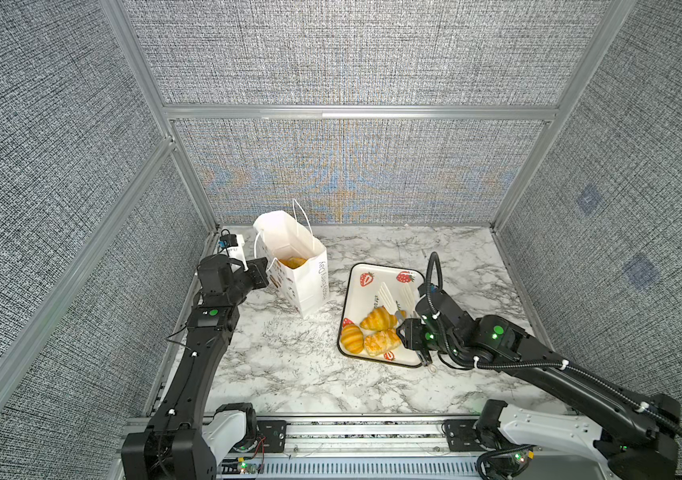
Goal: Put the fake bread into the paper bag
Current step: 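Lower the open right tongs around the flaky pastry nearest the robot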
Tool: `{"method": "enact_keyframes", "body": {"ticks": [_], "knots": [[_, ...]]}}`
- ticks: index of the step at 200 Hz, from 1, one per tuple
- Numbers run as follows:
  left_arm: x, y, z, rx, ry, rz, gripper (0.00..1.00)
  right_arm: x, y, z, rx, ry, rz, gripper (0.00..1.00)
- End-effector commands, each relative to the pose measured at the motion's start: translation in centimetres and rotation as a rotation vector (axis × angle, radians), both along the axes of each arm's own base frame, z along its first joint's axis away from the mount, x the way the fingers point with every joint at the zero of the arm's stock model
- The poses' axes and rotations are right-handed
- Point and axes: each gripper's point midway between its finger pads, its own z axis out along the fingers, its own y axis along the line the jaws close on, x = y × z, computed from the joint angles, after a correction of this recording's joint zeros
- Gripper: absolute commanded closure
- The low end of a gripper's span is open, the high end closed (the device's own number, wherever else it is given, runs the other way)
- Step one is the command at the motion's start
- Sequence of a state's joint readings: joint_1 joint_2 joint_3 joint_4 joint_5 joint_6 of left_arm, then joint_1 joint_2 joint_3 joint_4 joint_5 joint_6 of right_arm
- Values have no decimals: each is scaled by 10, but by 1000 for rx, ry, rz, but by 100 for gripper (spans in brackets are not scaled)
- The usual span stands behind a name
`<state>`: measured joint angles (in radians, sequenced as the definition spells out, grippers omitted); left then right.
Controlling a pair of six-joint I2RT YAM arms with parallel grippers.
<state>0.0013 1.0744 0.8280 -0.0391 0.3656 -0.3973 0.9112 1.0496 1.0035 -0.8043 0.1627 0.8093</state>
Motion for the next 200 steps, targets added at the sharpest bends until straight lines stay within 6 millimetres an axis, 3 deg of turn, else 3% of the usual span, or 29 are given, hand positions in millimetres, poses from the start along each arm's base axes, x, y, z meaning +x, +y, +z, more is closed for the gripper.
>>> {"method": "enact_keyframes", "body": {"ticks": [1,32,37,74,200], "knots": [[1,-1,3,3,-14,-6,100,-9,-3,-10,9,53,-22,48],[1,-1,4,6,-16,-5,100,-18,-2,-19,39,83,-28,45],[1,-1,5,7,-20,-4,100,-23,-6,-31,18,105,-29,45],[1,1,4,12,-17,1,100,-34,-8,-45,14,136,-34,45],[2,0,3,11,-12,-1,100,-52,-15,-73,21,195,-44,45]]}}
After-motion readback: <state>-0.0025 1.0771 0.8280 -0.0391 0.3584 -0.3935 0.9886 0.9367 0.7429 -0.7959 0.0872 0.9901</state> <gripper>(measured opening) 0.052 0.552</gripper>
